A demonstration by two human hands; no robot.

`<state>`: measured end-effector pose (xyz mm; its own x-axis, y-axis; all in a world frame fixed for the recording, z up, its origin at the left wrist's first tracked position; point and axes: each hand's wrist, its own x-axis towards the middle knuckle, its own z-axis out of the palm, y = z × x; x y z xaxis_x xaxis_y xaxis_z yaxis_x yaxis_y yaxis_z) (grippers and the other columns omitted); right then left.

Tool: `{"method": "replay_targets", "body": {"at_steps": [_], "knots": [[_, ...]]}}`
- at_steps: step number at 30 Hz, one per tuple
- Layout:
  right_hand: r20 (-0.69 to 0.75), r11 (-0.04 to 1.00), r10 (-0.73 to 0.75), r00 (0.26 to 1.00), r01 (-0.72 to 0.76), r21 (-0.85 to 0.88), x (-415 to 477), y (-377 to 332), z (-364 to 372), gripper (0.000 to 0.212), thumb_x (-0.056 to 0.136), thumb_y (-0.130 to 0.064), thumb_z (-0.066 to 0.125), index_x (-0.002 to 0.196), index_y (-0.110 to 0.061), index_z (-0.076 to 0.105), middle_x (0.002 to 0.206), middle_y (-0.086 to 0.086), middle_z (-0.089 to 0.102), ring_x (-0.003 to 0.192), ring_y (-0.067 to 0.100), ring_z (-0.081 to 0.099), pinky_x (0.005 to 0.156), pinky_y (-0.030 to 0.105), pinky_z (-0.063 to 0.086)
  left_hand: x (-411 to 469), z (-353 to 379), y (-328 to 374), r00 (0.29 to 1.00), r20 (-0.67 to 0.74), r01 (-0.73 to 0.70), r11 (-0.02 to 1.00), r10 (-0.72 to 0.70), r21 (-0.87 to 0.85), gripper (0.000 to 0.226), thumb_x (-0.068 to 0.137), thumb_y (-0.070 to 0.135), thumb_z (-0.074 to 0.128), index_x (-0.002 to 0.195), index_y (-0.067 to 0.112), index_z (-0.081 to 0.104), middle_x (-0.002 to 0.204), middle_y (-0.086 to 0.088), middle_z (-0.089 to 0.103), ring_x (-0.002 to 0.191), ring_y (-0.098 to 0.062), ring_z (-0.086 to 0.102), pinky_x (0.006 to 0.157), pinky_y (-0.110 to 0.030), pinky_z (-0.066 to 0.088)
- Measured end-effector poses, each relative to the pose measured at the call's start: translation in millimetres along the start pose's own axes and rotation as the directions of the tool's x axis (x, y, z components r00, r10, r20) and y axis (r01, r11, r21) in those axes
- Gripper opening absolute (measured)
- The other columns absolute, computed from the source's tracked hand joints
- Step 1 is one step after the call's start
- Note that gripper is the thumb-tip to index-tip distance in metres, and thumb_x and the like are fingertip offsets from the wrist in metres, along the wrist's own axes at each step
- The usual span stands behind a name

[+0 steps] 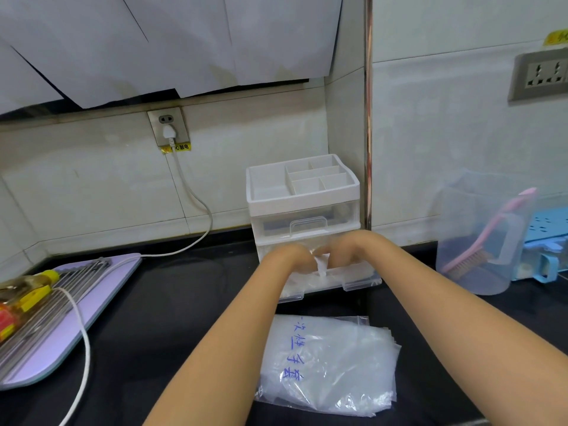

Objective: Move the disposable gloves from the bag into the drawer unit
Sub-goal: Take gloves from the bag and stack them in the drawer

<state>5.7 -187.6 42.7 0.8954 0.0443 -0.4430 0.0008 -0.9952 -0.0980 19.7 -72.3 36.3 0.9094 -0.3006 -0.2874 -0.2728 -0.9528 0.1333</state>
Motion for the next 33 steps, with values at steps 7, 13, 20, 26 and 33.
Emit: {"method": "replay_targets", "body": {"at_steps": [7, 13, 20, 26, 33], "knots": [[-0.156, 0.994, 0.111, 0.981, -0.106, 0.038, 7, -7, 0, 0.041, 0.102, -0.012, 0.030, 0.142, -0.004, 0.037, 0.144, 0.010, 0.041, 0.109, 0.023, 0.046, 0.086, 0.030, 0.036, 0, -11, -12, 0.992, 0.043, 0.121, 0.978, -0.115, -0.171, 0.051, 0.091, 0.039, 0.061, 0.132, 0.010, 0.051, 0.135, -0.009, 0.052, 0.119, -0.027, 0.053, 0.087, -0.032, 0.043], [-0.170, 0.994, 0.055, 0.984, -0.038, 0.101, 1, -5, -3, 0.037, 0.102, -0.018, 0.038, 0.135, -0.004, 0.047, 0.122, 0.007, 0.051, 0.106, 0.023, 0.050, 0.086, 0.029, 0.039, -4, -11, -10, 0.990, 0.031, 0.143, 0.956, -0.140, -0.255, 0.053, 0.094, 0.040, 0.056, 0.136, 0.009, 0.046, 0.139, -0.009, 0.049, 0.123, -0.026, 0.051, 0.096, -0.033, 0.044], [-0.348, 0.927, -0.043, 0.937, 0.168, 0.336, -52, 12, -5, 0.038, 0.095, -0.035, 0.054, 0.129, -0.019, 0.059, 0.131, -0.005, 0.057, 0.116, 0.016, 0.055, 0.098, 0.031, 0.040, -22, -14, -9, 0.993, -0.091, 0.056, 0.970, -0.080, -0.235, 0.051, 0.097, 0.037, 0.052, 0.138, 0.007, 0.043, 0.140, -0.009, 0.048, 0.123, -0.026, 0.049, 0.092, -0.031, 0.041], [-0.494, 0.854, -0.025, 0.869, 0.276, 0.441, -99, 30, 27, 0.017, 0.093, -0.031, 0.056, 0.092, -0.020, 0.069, 0.086, -0.007, 0.071, 0.079, 0.008, 0.065, 0.073, 0.023, 0.050, -67, -1, -9, 0.928, -0.371, -0.182, 0.909, 0.032, -0.376, 0.026, 0.093, 0.029, 0.055, 0.074, 0.012, 0.053, 0.070, -0.005, 0.050, 0.063, -0.016, 0.048, 0.052, -0.024, 0.031], [-0.455, 0.790, 0.245, 0.856, 0.095, 0.606, -114, 55, 101, 0.021, 0.086, -0.030, 0.066, 0.083, -0.010, 0.071, 0.077, 0.001, 0.069, 0.072, 0.012, 0.062, 0.058, 0.021, 0.043, -106, 78, 3, 0.799, -0.573, -0.496, 0.738, 0.182, -0.457, 0.012, 0.092, 0.021, 0.057, 0.097, 0.018, 0.066, 0.093, 0.011, 0.065, 0.086, -0.001, 0.058, 0.071, -0.003, 0.040]]}}
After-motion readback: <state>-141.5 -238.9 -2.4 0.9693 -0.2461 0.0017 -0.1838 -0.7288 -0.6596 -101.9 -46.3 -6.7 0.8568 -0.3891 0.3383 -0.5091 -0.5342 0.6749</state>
